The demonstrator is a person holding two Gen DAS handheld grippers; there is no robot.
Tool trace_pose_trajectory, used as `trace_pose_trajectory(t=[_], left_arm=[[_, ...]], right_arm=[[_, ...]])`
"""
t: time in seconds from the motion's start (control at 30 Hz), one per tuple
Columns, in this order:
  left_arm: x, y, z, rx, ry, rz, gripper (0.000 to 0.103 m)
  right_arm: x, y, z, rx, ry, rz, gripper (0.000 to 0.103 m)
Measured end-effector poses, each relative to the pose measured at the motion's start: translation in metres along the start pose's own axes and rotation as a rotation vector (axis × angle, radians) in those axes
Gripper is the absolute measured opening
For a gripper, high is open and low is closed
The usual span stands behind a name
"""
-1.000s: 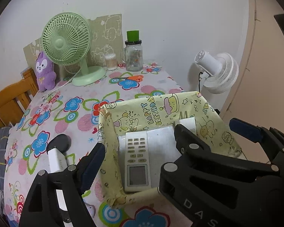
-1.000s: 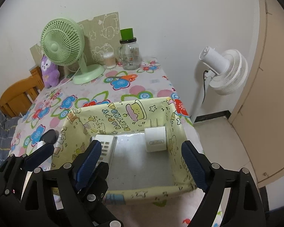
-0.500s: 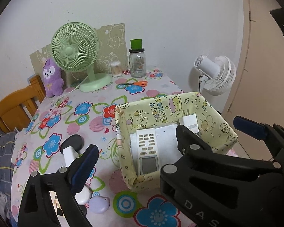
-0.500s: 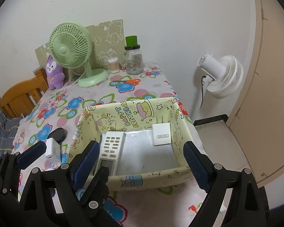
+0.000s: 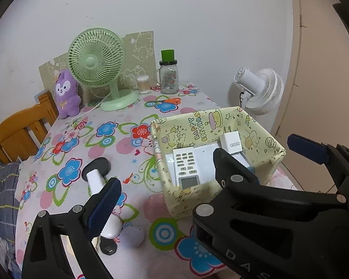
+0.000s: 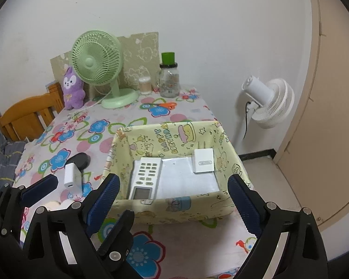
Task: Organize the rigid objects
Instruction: 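Withdraw both tools from the yellow box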
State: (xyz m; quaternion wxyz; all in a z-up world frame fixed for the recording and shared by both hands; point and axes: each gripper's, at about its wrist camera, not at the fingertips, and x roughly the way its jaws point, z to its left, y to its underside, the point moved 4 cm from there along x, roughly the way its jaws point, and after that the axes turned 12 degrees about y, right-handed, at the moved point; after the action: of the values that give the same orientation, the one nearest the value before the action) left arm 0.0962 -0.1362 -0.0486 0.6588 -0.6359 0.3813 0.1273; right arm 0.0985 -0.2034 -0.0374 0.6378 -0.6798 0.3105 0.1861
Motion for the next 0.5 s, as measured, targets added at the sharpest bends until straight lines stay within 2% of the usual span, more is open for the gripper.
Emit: trace_pose_trajectory(t=[0.5], left_arm=[[-0.019,0.020,0.017,0.004,-0.001,-0.007,0.098]], right_arm=[[-0.018,0.015,0.027,-0.027,-0.012,-0.016,0.096]])
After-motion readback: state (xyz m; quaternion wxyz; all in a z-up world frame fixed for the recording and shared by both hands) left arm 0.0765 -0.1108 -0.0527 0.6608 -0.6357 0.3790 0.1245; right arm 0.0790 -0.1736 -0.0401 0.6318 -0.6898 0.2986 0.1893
